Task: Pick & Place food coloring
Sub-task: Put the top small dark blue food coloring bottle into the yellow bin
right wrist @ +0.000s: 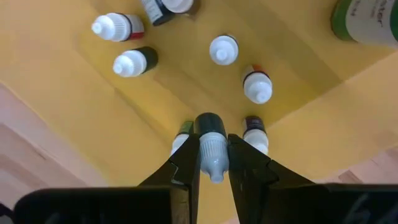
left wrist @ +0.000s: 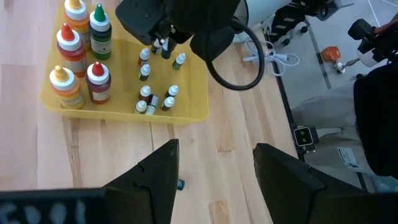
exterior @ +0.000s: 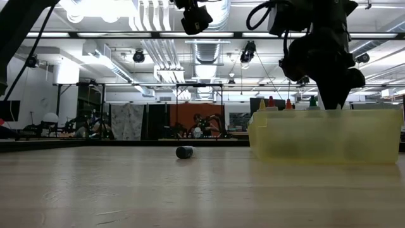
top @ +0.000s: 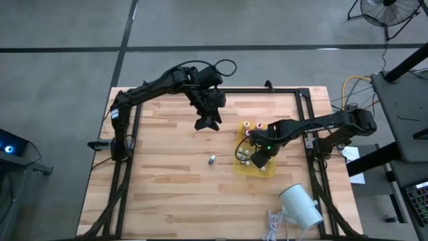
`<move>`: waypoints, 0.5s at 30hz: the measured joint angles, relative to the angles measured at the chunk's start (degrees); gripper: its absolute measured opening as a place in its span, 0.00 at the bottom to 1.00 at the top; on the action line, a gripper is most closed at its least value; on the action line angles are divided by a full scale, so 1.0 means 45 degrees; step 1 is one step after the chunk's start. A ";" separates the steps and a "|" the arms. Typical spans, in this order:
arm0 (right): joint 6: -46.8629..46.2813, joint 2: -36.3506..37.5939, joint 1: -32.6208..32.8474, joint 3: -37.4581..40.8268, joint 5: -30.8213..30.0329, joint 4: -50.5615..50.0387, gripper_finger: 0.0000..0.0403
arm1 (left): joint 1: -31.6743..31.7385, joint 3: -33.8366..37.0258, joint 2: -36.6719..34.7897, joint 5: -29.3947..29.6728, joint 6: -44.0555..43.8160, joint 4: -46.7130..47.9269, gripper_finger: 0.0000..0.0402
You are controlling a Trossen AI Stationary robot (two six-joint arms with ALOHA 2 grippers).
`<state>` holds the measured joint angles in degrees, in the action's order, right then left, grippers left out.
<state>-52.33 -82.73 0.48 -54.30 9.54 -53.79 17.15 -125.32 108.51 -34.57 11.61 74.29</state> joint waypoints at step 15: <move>0.0391 -0.1302 -0.0001 -0.0763 0.0006 -0.0658 0.13 | 0.0010 0.0000 0.0000 0.0023 0.0026 -0.0036 0.44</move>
<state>-50.57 -88.59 0.47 -57.74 9.57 -56.75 17.19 -125.32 108.51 -34.46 11.73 74.13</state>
